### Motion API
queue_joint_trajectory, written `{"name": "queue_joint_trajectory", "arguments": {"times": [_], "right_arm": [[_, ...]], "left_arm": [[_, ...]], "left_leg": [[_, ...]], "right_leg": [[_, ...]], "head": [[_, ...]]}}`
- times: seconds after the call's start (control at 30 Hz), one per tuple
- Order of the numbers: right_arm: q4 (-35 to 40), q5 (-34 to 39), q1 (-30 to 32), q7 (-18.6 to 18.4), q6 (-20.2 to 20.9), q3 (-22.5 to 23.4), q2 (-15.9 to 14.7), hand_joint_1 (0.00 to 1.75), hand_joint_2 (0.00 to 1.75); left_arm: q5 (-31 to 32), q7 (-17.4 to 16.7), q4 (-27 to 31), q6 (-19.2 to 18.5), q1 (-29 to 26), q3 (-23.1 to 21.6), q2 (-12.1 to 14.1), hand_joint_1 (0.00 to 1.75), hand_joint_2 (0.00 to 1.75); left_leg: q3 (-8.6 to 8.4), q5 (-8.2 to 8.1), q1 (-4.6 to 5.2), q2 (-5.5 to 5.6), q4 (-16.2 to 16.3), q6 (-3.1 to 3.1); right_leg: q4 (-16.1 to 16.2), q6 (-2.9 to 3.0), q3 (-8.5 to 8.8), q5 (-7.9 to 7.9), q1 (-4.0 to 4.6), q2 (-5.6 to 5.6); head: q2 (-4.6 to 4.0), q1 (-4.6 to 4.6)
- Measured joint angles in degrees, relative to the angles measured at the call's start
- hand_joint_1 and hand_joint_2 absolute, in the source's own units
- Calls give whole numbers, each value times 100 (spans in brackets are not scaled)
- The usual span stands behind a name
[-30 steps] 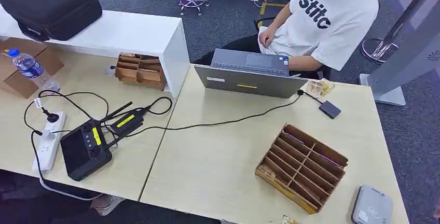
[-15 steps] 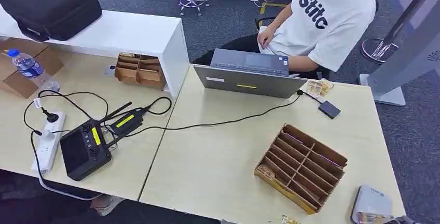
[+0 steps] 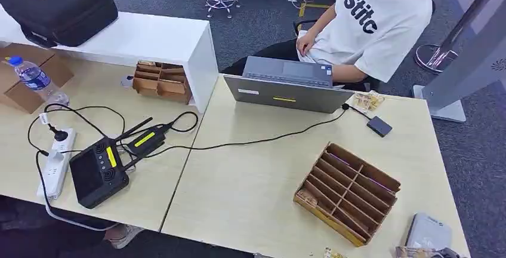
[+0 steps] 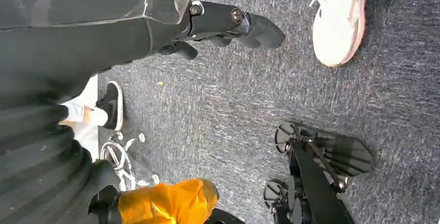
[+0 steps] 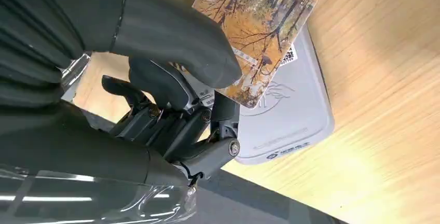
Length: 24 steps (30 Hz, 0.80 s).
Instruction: Pass the card to the sensor for recognition and then transmit it.
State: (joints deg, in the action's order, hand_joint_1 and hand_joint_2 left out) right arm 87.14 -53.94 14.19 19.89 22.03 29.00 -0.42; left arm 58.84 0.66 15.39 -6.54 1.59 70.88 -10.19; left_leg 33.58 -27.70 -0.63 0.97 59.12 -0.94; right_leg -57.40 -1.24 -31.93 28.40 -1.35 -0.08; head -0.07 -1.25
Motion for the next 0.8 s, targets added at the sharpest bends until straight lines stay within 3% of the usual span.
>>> {"name": "queue_joint_trajectory", "arguments": {"times": [0.8], "right_arm": [[35, 306, 91, 70, -223, -236, -129, 175, 175]], "left_arm": [[83, 4, 0, 0, 27, 98, 0, 0, 175]], "left_leg": [[-1, -1, 0, -1, 0, 1]], "right_leg": [[0, 0, 0, 1, 0, 1]], "head": [[0, 0]]}}
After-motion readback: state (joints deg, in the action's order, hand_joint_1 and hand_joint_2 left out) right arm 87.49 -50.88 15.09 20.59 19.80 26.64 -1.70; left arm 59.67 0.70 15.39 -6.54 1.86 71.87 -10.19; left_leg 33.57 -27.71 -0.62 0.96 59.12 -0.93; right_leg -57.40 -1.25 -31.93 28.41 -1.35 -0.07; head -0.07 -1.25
